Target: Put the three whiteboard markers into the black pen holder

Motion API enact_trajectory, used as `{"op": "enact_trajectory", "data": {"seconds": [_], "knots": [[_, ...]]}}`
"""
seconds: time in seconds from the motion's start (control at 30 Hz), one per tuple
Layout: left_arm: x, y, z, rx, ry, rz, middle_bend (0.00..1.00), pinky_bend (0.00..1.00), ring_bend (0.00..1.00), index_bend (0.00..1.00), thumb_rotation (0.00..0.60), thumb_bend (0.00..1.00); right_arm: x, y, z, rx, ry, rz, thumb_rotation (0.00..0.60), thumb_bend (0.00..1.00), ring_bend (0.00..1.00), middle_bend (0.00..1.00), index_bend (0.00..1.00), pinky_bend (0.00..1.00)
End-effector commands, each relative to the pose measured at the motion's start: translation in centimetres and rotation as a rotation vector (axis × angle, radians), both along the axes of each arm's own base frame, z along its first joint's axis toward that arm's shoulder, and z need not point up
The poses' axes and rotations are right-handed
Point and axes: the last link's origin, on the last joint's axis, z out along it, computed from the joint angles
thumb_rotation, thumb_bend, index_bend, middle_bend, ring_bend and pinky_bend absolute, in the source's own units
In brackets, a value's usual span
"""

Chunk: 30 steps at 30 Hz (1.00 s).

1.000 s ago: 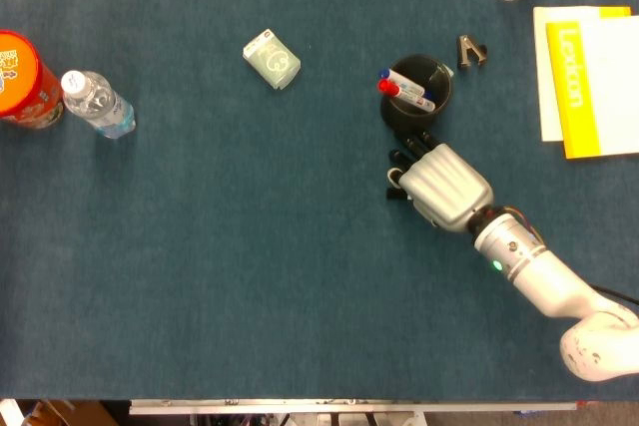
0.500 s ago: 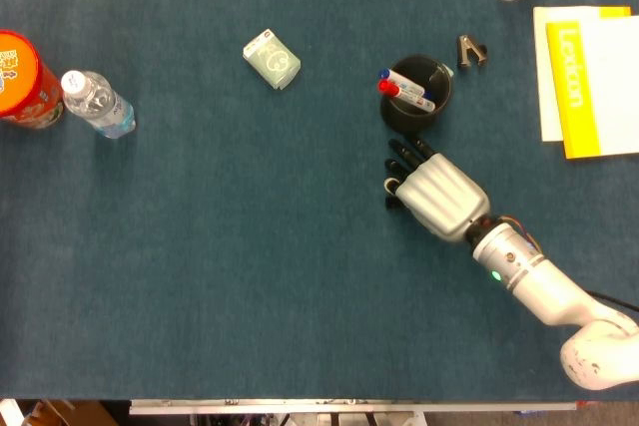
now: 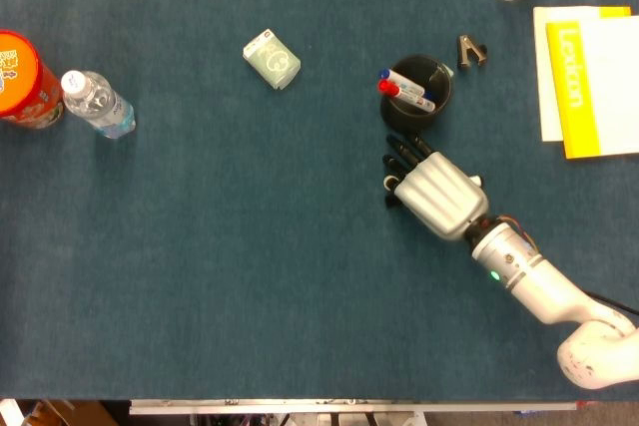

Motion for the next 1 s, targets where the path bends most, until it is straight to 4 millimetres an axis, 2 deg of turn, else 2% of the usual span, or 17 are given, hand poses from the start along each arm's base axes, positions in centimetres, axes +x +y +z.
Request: {"op": "enact_trajectory", "data": {"seconds": [0.03,0.27,0.43,0.73,0.87,1.0], "knots": [[0.0,0.0,0.0,-0.001,-0.001,0.001,0.21,0.16,0.22,0.22,0.6,0.42,0.0,0.0,-0.1,-0.007,-0.002,0.007,0.6,0.36,0.09,0.29,0.49,0.1],[-0.1,-0.1,0.1,0.001,0.001,0.003,0.21,0.16,0.22,0.22,0.6,0.42,0.0,0.0,-0.2,-0.016,-0.01,0.018,0.6,0.35,0.11,0.31,0.51,0.1],[0.0,0.0,0.1,0.001,0.0,0.001,0.21,0.16,0.22,0.22,0.6,0.42,0.7,0.2,0.7,-0.016,-0.087,0.012,0.6,0.35,0.14,0.33,0.54,0.11],[0.3,0.2,0.1,0.003,0.003,-0.012,0.21,0.16,0.22,0.22,0.6,0.42,4.1,0.7,5.9,0.05,-0.461,-0.104,0.6,0.35,0.17,0.36,0.57,0.16],[0.5,0.2,0.0,0.001,0.005,-0.015,0.21,0.16,0.22,0.22,0.6,0.42,5.7,0.3,9.1,0.065,-0.639,-0.137,0.6,0.35,0.18,0.36,0.58,0.16],[0.7,0.3,0.0,-0.001,0.004,-0.019,0.21,0.16,0.22,0.22,0.6,0.42,6.4,-0.7,11.5,0.054,-0.784,-0.177,0.6,0.35,0.18,0.36,0.58,0.16]]}}
